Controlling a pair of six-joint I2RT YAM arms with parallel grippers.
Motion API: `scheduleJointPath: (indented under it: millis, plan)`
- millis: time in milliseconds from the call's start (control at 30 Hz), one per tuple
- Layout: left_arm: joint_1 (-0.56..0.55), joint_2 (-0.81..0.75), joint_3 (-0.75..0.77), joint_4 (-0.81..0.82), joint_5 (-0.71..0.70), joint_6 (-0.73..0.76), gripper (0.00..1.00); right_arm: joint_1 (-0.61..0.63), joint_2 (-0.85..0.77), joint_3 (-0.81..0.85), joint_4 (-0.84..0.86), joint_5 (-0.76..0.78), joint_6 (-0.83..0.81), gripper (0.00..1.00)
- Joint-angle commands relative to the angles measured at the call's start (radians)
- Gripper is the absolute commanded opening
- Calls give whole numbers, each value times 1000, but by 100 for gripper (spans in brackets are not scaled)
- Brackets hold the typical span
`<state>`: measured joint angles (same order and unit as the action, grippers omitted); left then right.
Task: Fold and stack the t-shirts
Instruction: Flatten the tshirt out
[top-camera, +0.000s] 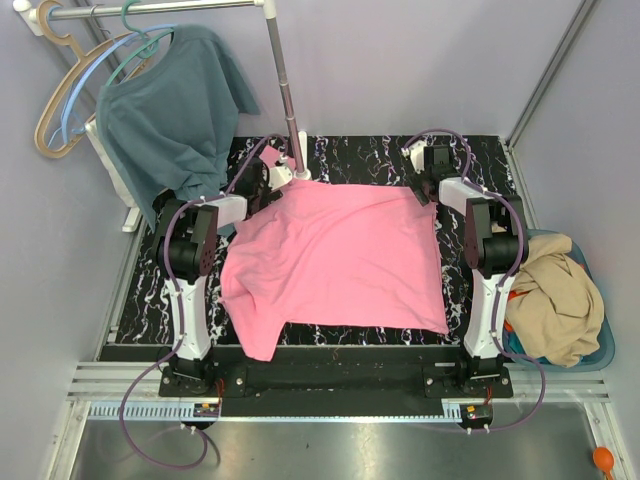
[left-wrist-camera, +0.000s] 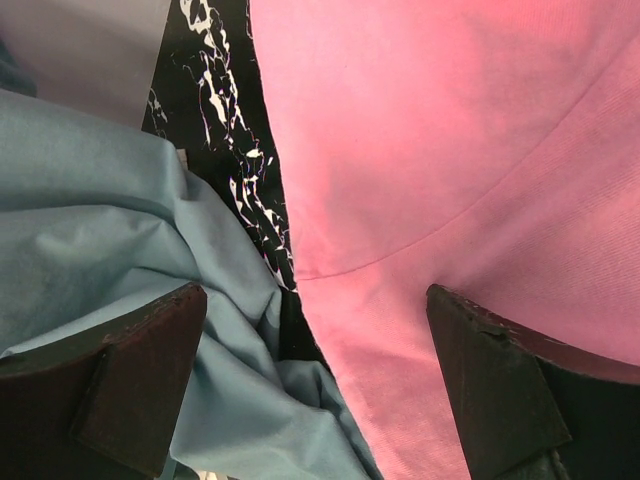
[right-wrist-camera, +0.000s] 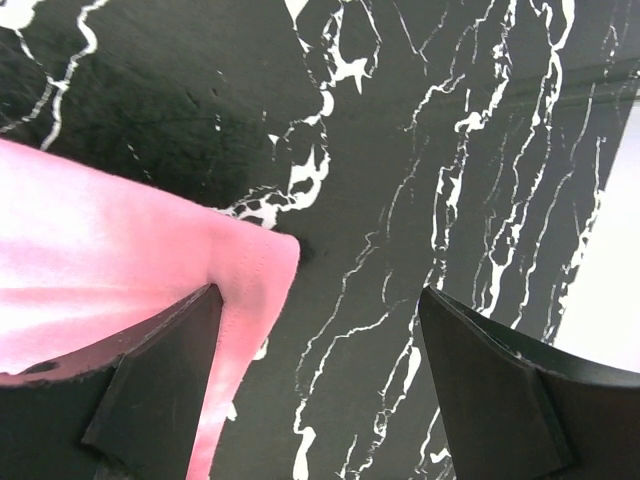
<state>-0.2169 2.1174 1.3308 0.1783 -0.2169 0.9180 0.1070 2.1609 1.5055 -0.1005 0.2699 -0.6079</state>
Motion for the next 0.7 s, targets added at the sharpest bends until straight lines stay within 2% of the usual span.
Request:
scheduleJointPath:
  millis: [0, 167, 467, 667]
  plan:
    - [10, 3, -22, -66, -47, 5, 99, -7, -4, -4, -8, 81, -47, 86]
    - [10, -30, -4, -80, -30, -39, 99, -10, -4, 7, -7, 86, -47, 86]
    - [1, -89, 159, -175, 47, -145, 99, -10, -16, 62, -34, 92, -49, 86]
    - [1, -48, 280, -200, 68, -177, 99, -12, 0, 99, -51, 95, -46, 86]
